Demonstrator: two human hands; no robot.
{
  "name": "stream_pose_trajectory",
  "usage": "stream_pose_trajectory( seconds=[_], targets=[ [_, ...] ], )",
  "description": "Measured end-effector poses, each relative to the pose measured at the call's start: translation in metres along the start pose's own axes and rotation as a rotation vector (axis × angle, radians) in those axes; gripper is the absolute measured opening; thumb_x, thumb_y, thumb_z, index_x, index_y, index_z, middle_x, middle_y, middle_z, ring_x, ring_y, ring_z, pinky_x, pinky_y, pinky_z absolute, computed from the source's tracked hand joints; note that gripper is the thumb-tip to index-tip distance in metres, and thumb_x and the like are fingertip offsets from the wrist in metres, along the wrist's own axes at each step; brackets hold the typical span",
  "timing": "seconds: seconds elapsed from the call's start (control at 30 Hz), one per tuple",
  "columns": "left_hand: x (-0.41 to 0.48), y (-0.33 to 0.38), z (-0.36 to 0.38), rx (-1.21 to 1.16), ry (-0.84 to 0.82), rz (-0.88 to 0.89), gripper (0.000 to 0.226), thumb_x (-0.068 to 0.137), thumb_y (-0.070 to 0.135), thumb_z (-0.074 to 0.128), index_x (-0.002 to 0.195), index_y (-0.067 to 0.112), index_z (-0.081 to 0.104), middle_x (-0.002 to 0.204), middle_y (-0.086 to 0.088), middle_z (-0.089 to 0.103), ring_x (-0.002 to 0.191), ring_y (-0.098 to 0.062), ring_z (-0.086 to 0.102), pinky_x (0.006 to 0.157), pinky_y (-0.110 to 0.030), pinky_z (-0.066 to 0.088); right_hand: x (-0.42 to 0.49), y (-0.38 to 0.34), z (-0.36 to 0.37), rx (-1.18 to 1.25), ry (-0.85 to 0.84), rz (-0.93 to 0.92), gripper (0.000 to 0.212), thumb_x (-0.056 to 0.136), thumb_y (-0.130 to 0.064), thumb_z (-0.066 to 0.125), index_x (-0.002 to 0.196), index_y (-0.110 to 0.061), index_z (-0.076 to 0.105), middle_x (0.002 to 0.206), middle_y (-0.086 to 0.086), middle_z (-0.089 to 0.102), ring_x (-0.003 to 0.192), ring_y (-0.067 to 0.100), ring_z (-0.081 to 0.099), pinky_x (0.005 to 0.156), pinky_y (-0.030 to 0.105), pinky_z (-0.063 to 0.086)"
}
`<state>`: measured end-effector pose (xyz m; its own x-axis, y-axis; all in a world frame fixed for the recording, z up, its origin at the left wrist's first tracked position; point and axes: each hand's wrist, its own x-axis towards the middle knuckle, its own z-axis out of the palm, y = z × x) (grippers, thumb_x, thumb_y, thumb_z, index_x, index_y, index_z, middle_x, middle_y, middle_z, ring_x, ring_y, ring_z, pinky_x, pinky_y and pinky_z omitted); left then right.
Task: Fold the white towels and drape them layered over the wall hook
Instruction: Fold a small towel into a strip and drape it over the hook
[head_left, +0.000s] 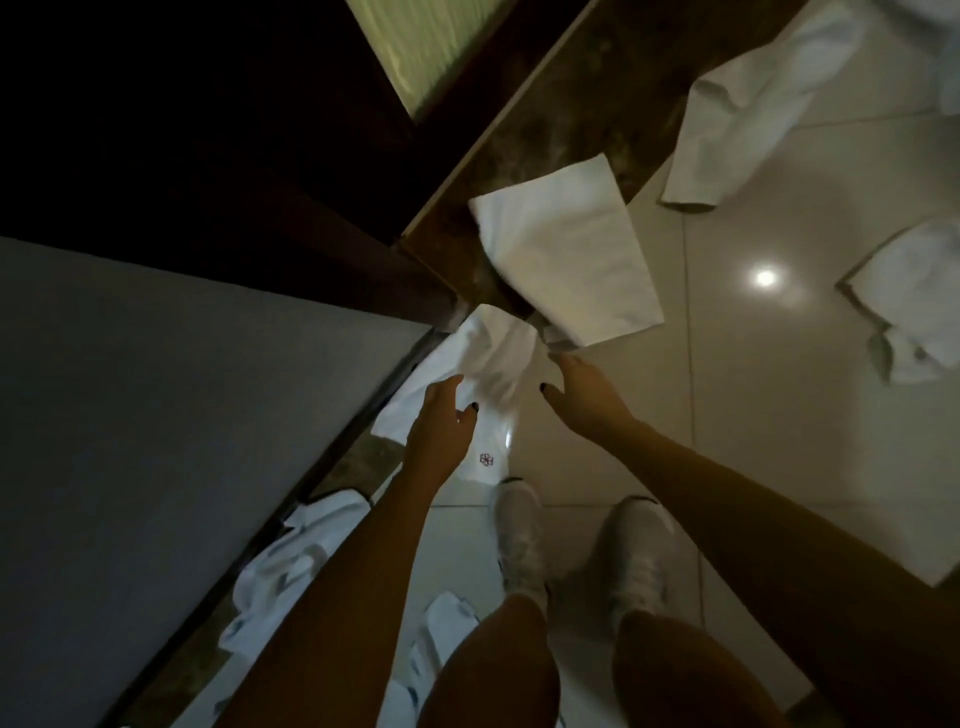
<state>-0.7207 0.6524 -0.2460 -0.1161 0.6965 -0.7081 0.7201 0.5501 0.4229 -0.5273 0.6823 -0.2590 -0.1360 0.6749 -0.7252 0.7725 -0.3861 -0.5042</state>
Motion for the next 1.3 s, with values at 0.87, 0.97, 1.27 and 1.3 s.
stream_pose_trajectory(
  seconds=[0.87, 0.97, 1.27, 1.3],
  targets=[
    [0.038, 0.008, -0.017, -0.317, 0.174, 0.017, 0.008, 0.098, 0.012, 0.053, 0.090, 0.014, 0.052, 0.086, -0.002, 0.062, 0.073, -0.019, 0.066, 0.068, -0.034, 0.053, 0.007, 0.007, 0.005, 0.266, 0.203, 0.144, 0.024, 0.085, -0.009, 0.064, 0.066, -0.009, 0.050, 0.068, 0.003, 0.052, 0.072, 0.020, 0.051, 0.055, 0.031, 0.031],
    [-0.015, 0.050, -0.062, -0.291, 0.165, 0.043, 0.008, 0.093, 0.005, 0.059, 0.088, 0.008, 0.053, 0.080, -0.004, 0.058, 0.077, -0.021, 0.058, 0.065, -0.028, 0.048, -0.056, -0.014, -0.036, 0.175, 0.292, 0.191, 0.020, 0.088, -0.009, 0.060, 0.071, -0.008, 0.049, 0.076, 0.010, 0.055, 0.085, 0.032, 0.055, 0.063, 0.034, 0.038],
    [-0.197, 0.206, -0.166, -0.454, 0.168, 0.234, 0.012, 0.096, 0.006, 0.058, 0.099, -0.005, 0.061, 0.088, -0.011, 0.062, 0.072, -0.010, 0.059, 0.060, -0.007, 0.047, -0.255, -0.058, -0.173, -0.078, 0.589, 0.157, 0.014, 0.092, -0.016, 0.062, 0.097, -0.004, 0.067, 0.102, 0.019, 0.067, 0.124, 0.036, 0.046, 0.105, 0.042, 0.026],
    [-0.216, 0.222, -0.175, -0.489, 0.164, 0.252, 0.012, 0.096, 0.006, 0.057, 0.101, -0.005, 0.060, 0.090, -0.012, 0.062, 0.075, -0.013, 0.060, 0.062, -0.010, 0.048, -0.279, -0.063, -0.188, -0.084, 0.625, 0.172, 0.012, 0.091, -0.014, 0.062, 0.094, -0.003, 0.067, 0.097, 0.018, 0.067, 0.120, 0.035, 0.049, 0.104, 0.042, 0.027]
  ],
)
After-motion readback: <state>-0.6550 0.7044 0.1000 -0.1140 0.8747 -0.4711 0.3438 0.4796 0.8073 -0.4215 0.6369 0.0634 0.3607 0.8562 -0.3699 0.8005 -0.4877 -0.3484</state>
